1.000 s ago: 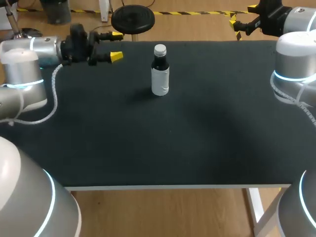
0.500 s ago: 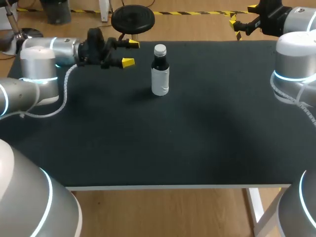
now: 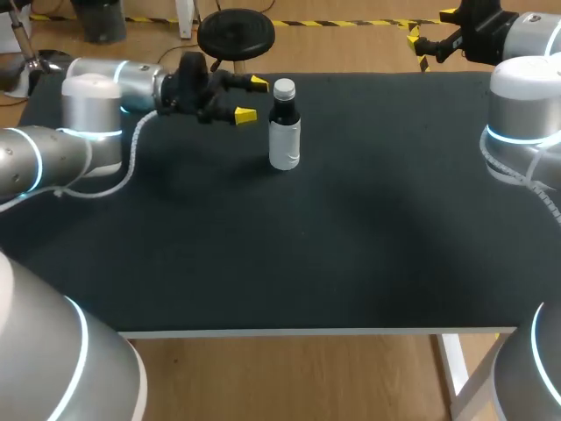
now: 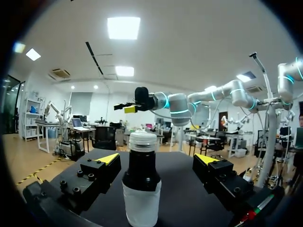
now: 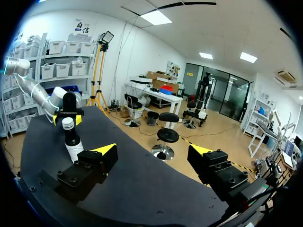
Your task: Unscrew the bottle cap
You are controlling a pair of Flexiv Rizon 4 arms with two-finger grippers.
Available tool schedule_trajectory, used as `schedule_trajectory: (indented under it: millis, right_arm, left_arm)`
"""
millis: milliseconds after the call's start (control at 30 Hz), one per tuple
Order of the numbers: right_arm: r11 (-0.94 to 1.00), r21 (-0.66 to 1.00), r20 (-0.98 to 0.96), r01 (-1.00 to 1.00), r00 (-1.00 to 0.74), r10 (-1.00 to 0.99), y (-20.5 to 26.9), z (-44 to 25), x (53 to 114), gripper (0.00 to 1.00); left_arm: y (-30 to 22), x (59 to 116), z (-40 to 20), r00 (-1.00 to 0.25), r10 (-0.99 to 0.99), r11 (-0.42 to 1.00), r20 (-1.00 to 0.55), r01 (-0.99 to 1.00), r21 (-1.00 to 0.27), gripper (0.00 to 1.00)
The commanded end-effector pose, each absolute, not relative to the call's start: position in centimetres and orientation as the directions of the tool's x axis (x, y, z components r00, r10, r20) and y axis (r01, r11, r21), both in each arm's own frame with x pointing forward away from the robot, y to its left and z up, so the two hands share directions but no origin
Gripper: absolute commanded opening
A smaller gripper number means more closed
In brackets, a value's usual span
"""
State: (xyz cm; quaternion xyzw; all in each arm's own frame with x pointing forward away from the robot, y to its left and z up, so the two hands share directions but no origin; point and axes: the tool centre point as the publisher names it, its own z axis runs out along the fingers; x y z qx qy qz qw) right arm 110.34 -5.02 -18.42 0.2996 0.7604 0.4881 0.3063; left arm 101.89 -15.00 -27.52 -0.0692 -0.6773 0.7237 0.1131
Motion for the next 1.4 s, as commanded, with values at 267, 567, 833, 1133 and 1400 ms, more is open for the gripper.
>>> schedule_trajectory:
  millis: [267, 567, 833, 1133, 1400]
  right_arm:
    - [0.345, 0.925, -0.174, 0.157, -0.633, 0.755, -5.0, -18.4, 110.4, 1.0]
    - [0.345, 0.925, -0.174, 0.157, -0.633, 0.755, -5.0, -18.4, 110.4, 1.0]
    - [0.345, 0.925, -0.174, 0.157, -0.633, 0.755, -5.0, -18.4, 110.4, 1.0]
    - [0.345, 0.925, -0.174, 0.157, -0.633, 0.755, -5.0, -18.4, 110.4, 1.0]
    - [0.345, 0.925, -0.174, 0.157, -0.633, 0.755, -5.0, -18.4, 110.4, 1.0]
  left_arm:
    - [-16.7, 102.5, -28.2, -0.939, 0.34, -0.027, 0.046, -0.059, -0.998, 1.0]
    - [-17.7, 102.8, -28.7, -0.933, 0.355, -0.02, 0.055, -0.066, -0.998, 1.0]
    - [-18.9, 102.7, -28.9, -0.921, 0.386, -0.021, 0.06, -0.073, -0.997, 1.0]
    - [-20.1, 102.5, -28.9, -0.91, 0.411, -0.011, 0.058, -0.068, -0.998, 1.0]
    - [-20.7, 102.2, -28.8, -0.901, 0.43, -0.003, 0.05, -0.057, -0.998, 1.0]
